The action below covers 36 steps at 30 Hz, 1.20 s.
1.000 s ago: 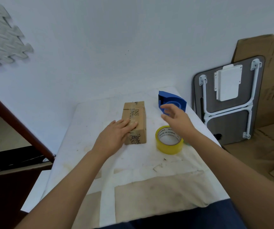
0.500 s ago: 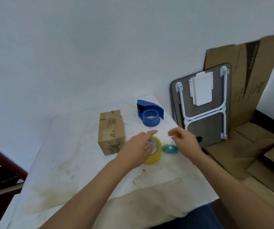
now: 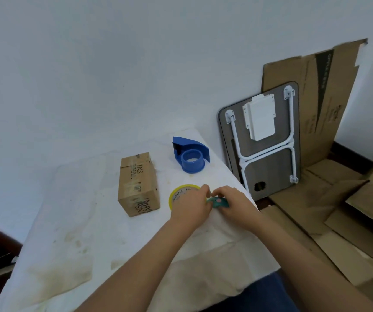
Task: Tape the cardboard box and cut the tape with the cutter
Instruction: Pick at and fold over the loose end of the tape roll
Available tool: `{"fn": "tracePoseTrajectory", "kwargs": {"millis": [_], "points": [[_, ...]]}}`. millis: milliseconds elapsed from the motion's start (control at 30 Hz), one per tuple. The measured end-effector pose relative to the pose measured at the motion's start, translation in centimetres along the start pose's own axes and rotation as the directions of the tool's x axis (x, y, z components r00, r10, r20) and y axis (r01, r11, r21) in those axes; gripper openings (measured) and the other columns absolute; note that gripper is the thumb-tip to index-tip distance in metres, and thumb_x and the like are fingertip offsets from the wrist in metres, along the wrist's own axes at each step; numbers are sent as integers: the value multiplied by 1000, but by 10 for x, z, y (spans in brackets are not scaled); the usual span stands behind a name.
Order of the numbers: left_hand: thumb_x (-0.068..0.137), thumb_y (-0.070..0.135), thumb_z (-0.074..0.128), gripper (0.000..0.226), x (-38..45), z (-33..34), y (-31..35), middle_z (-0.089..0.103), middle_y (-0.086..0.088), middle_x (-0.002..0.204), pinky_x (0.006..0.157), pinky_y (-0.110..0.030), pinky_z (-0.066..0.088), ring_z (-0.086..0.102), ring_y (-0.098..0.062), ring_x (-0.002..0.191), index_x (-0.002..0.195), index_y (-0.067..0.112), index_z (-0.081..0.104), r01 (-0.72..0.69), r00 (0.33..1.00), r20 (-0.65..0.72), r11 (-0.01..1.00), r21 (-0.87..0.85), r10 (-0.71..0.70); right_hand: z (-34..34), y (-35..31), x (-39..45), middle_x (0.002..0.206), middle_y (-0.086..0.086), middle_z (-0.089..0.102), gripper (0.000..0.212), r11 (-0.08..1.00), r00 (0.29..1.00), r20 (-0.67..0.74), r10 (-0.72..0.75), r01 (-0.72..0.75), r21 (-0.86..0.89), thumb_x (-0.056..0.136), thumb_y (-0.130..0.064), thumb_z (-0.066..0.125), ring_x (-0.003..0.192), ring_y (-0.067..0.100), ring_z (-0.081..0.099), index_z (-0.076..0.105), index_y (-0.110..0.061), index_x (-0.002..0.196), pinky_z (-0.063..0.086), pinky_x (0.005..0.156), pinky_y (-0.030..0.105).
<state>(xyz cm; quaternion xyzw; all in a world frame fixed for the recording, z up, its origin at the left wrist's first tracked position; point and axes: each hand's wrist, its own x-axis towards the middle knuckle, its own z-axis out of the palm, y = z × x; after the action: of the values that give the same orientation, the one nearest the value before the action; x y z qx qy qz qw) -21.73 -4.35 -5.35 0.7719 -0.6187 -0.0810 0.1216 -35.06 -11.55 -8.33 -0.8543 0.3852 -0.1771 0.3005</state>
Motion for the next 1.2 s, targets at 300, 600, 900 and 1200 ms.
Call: {"fn": "tracePoseTrajectory", "kwargs": {"millis": [300, 600, 900, 1200], "points": [[93, 34, 47, 16, -9, -21, -6, 61, 1, 80, 59, -33, 45, 58, -23, 77, 100, 26, 59, 21, 988, -154, 999, -27, -25, 7, 1, 2, 118, 6, 60, 29, 998, 998, -66, 23, -27, -61, 91, -5, 52, 108, 23, 51, 60, -12, 118, 39, 88, 26], [86, 47, 64, 14, -27, -70, -31, 67, 4, 101, 78, -31, 46, 58, -15, 94, 84, 34, 70, 276, 941, 103, 556, -784, -322, -4, -27, 11, 114, -2, 60, 20, 989, 989, -135, 68, -48, 143, 91, -16, 59, 101, 14, 56, 64, -18, 110, 43, 86, 22], [86, 45, 65, 17, -58, -69, -48, 70, 1, 107, 89, -39, 50, 63, -22, 104, 91, 31, 73, 251, 905, 98, 337, -907, -413, -12, -106, 7, 89, -9, 70, 19, 770, 999, -17, 44, -23, 638, 88, -39, 62, 79, 4, 62, 70, -22, 94, 50, 68, 20], [92, 40, 60, 12, -85, -52, -55, 73, 6, 96, 86, -41, 55, 67, -17, 96, 93, 36, 72, 178, 867, -18, 344, -922, -498, 23, -116, 0, 86, 2, 70, 6, 715, 997, 11, 77, -63, 696, 87, -18, 67, 88, 15, 66, 69, -17, 81, 59, 79, 30]]}}
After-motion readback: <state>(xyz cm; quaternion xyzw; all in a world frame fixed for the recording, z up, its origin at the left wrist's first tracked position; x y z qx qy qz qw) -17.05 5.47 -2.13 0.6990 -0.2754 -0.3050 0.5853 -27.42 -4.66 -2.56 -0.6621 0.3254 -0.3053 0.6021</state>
